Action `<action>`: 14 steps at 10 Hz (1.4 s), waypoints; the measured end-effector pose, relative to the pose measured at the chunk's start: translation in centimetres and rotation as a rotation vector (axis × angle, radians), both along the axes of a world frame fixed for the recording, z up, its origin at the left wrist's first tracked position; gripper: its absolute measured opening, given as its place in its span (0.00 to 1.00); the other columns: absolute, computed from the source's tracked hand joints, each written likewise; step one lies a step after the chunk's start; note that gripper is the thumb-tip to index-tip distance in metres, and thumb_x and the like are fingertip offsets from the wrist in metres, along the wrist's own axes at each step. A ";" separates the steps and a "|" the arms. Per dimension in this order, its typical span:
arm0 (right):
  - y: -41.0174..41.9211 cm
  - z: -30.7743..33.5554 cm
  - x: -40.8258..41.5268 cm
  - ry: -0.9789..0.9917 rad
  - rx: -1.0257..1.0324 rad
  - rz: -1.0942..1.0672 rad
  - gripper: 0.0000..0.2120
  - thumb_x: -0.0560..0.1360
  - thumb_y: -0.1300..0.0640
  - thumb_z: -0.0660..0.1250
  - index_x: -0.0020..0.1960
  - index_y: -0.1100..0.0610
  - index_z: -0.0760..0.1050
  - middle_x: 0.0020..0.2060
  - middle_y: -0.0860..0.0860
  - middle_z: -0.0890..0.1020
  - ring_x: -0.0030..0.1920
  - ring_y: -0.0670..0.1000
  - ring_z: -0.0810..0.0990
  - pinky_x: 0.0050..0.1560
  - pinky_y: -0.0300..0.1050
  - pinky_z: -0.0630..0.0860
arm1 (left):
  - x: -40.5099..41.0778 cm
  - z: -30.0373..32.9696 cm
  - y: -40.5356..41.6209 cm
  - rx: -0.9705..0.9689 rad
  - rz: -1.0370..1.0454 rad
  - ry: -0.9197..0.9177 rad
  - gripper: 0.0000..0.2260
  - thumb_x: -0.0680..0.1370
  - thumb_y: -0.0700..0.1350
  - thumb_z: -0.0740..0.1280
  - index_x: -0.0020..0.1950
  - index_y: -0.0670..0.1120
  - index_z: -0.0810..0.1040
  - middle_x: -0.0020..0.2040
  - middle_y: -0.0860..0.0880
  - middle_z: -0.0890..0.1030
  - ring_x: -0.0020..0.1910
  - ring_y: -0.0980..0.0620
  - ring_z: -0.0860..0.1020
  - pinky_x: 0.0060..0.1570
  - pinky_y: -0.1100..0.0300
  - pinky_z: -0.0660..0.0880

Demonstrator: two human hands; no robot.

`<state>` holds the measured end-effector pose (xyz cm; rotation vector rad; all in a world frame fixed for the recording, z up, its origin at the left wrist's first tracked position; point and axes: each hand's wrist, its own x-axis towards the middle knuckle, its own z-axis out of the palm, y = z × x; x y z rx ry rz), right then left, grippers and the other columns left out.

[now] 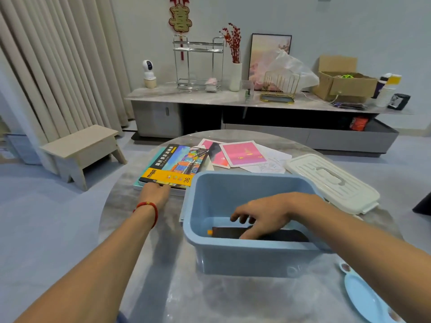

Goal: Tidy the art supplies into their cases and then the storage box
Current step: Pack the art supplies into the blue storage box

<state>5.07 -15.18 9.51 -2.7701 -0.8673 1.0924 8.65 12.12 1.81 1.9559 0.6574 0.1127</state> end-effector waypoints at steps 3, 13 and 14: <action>2.4 6.3 4.6 -0.304 0.474 -0.285 0.07 0.80 0.55 0.66 0.48 0.57 0.81 0.35 0.52 0.86 0.35 0.50 0.84 0.38 0.44 0.82 | 7.1 -5.2 2.3 -0.729 0.497 -0.101 0.25 0.64 0.46 0.72 0.60 0.45 0.70 0.56 0.42 0.80 0.51 0.43 0.82 0.49 0.48 0.82; 18.4 0.5 16.6 0.270 0.627 -1.153 0.10 0.77 0.57 0.74 0.53 0.57 0.74 0.42 0.53 0.84 0.47 0.52 0.82 0.52 0.49 0.78 | 5.8 1.0 6.7 -0.662 0.424 -0.242 0.13 0.68 0.38 0.75 0.50 0.43 0.77 0.47 0.42 0.83 0.44 0.43 0.83 0.48 0.43 0.82; 17.2 3.9 14.6 0.175 0.789 -1.074 0.08 0.79 0.53 0.70 0.48 0.55 0.74 0.25 0.48 0.82 0.30 0.46 0.80 0.34 0.39 0.77 | 4.2 3.3 5.7 -0.871 0.340 -0.309 0.10 0.72 0.35 0.74 0.50 0.40 0.76 0.44 0.41 0.82 0.41 0.43 0.83 0.41 0.44 0.82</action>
